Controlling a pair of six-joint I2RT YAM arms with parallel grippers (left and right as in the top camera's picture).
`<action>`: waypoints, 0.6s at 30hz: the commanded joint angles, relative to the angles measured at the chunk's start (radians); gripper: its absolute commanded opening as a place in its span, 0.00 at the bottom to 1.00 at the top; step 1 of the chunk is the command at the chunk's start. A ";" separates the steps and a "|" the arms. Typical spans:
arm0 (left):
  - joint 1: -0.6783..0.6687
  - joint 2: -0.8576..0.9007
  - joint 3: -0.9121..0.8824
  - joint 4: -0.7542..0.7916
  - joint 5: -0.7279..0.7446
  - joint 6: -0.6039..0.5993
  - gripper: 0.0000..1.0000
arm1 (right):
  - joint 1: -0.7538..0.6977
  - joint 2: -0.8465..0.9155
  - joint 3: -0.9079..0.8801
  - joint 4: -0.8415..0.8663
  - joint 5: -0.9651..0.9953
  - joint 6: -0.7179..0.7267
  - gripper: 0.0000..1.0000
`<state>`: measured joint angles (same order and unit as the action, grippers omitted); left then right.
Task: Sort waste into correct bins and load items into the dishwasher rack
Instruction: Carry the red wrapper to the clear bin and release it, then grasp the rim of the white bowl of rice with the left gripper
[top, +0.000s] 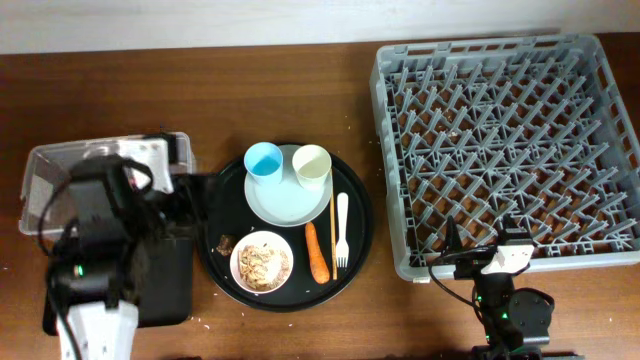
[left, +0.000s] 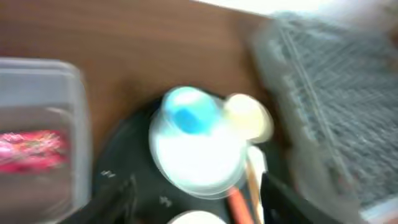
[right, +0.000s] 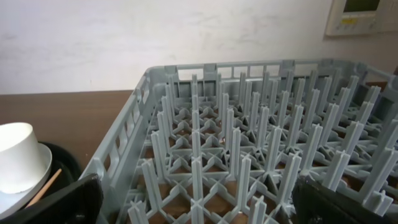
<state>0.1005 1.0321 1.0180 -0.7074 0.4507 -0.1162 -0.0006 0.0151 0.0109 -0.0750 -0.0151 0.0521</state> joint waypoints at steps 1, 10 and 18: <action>-0.065 -0.060 -0.003 -0.110 0.058 -0.025 0.79 | -0.006 -0.006 -0.005 -0.005 0.009 0.002 0.99; -0.519 0.043 -0.004 -0.266 -0.395 -0.314 0.01 | -0.006 -0.006 -0.005 -0.004 0.009 0.002 0.99; -0.744 0.153 -0.004 -0.199 -0.531 -0.482 0.00 | -0.006 -0.006 -0.005 -0.005 0.009 0.002 0.99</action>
<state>-0.6079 1.1614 1.0161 -0.9108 0.0357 -0.5045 -0.0006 0.0158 0.0109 -0.0750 -0.0151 0.0525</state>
